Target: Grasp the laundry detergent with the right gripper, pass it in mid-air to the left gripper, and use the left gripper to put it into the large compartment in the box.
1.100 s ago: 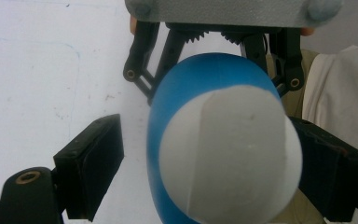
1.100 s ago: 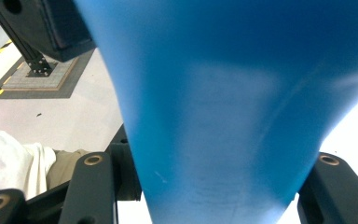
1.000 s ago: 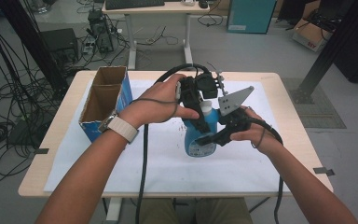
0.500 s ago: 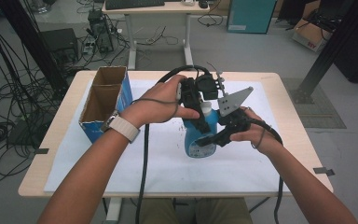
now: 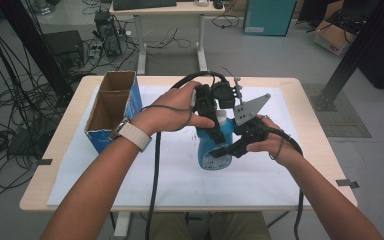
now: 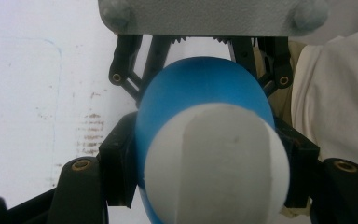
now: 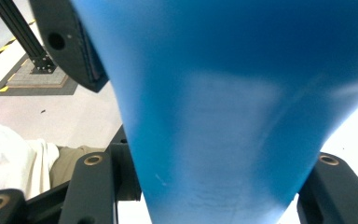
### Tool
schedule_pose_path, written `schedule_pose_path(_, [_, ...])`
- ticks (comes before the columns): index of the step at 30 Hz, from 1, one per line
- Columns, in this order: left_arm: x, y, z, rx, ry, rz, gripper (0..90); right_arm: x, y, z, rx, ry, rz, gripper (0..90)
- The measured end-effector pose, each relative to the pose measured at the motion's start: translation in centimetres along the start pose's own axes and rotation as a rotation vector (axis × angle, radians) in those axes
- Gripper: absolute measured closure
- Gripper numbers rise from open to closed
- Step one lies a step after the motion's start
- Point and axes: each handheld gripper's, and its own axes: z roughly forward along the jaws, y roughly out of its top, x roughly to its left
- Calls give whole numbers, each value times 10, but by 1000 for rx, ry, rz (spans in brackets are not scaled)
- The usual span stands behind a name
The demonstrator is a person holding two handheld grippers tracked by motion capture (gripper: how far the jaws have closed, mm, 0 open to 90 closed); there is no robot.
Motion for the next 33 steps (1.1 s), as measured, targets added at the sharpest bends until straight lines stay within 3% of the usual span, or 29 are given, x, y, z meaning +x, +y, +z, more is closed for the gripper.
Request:
schedule_pose_path(9, [-3, 2, 0, 13, 14, 0, 376, 1, 0, 0, 4, -6, -9, 437])
schedule_pose_path(33, [-2, 4, 0, 34, 0, -4, 377, 2, 1, -1, 12, -7, -7, 439])
